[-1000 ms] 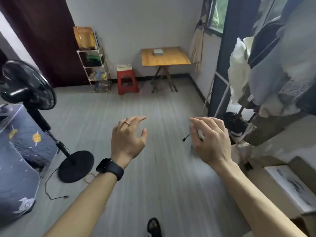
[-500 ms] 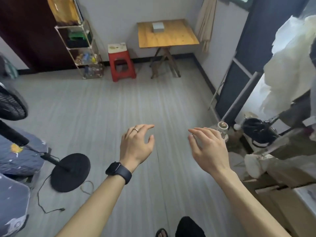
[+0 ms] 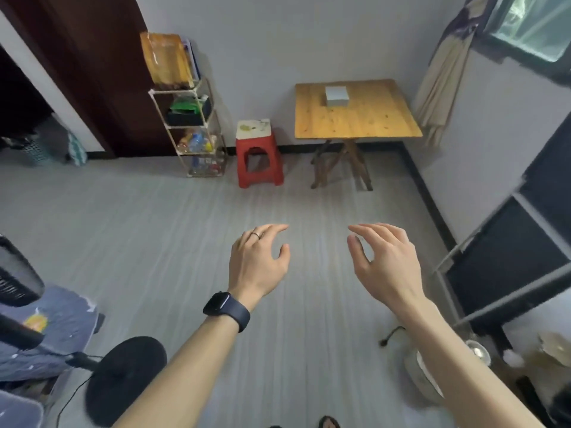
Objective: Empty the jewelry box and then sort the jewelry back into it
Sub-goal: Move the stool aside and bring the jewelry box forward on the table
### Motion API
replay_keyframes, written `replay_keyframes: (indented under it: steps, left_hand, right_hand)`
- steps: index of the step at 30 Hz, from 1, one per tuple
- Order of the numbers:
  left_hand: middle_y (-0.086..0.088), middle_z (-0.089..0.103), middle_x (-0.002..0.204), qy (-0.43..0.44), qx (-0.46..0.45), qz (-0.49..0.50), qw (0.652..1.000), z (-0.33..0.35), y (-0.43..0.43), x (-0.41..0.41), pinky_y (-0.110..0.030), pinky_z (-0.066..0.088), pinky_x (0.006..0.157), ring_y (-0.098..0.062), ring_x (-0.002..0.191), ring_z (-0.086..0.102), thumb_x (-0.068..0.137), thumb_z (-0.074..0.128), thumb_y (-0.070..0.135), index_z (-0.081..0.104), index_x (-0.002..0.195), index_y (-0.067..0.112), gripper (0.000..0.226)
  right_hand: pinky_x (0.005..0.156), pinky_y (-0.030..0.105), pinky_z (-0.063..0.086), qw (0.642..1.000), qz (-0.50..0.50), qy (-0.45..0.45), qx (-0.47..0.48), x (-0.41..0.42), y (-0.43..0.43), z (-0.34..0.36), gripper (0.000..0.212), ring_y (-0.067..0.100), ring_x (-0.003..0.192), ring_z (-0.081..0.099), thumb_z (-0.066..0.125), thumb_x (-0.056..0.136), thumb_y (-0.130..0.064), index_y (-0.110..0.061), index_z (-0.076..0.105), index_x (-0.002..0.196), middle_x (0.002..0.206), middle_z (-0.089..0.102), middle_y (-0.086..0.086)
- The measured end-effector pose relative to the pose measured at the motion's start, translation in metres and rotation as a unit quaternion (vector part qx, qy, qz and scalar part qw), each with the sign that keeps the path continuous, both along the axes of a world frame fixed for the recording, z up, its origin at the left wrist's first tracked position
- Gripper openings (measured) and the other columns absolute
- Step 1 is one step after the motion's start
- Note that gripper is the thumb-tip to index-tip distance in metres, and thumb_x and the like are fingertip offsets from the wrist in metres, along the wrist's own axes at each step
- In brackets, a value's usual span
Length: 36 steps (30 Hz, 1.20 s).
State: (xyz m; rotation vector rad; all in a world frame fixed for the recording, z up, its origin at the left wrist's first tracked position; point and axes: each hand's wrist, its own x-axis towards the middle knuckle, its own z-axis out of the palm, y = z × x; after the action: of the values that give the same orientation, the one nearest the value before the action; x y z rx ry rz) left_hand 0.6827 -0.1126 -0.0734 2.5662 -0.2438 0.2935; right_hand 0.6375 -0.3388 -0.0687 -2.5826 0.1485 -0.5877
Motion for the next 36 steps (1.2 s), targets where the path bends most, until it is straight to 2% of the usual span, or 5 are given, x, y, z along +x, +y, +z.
replay_keyframes:
  steps: [9,18,27,36]
  left_hand:
    - [0.01,0.062,0.129,-0.025,0.004,0.036,0.999,-0.001,0.033,0.225,-0.037,0.042,0.102,-0.018,0.118,0.054,0.092,0.06,0.035,0.062,0.128,0.033,0.036]
    - [0.008,0.063,0.128,-0.037,0.003,-0.001,0.999,0.01,0.065,0.481,-0.033,0.041,0.099,-0.019,0.119,0.053,0.092,0.062,0.032,0.064,0.126,0.032,0.035]
    - [0.011,0.062,0.13,-0.017,0.01,-0.013,1.0,-0.007,0.066,0.682,-0.035,0.043,0.101,-0.018,0.122,0.051,0.091,0.062,0.033,0.064,0.126,0.034,0.035]
    - [0.007,0.063,0.128,-0.011,0.046,0.01,0.999,0.002,0.066,0.891,-0.039,0.043,0.101,-0.023,0.118,0.055,0.087,0.05,0.043,0.064,0.125,0.033,0.042]
  right_hand:
    - [0.096,0.041,0.045,0.999,0.046,-0.028,-0.007,0.241,0.012,0.014,0.025,0.02,0.124,0.051,0.056,0.097,-0.035,-0.029,0.07,0.118,0.121,0.068,-0.011]
    - [0.098,0.038,0.04,1.0,0.002,-0.018,-0.015,0.458,0.031,0.021,0.029,0.018,0.127,0.048,0.051,0.099,-0.038,-0.032,0.068,0.121,0.124,0.066,-0.014]
    - [0.099,0.037,0.042,1.0,-0.017,-0.007,0.024,0.653,0.035,-0.002,0.028,0.013,0.124,0.047,0.054,0.097,-0.038,-0.034,0.067,0.122,0.123,0.065,-0.017]
    - [0.099,0.041,0.043,0.999,0.016,0.018,0.047,0.877,0.043,-0.002,0.031,0.017,0.124,0.047,0.049,0.098,-0.042,-0.034,0.066,0.122,0.123,0.066,-0.014]
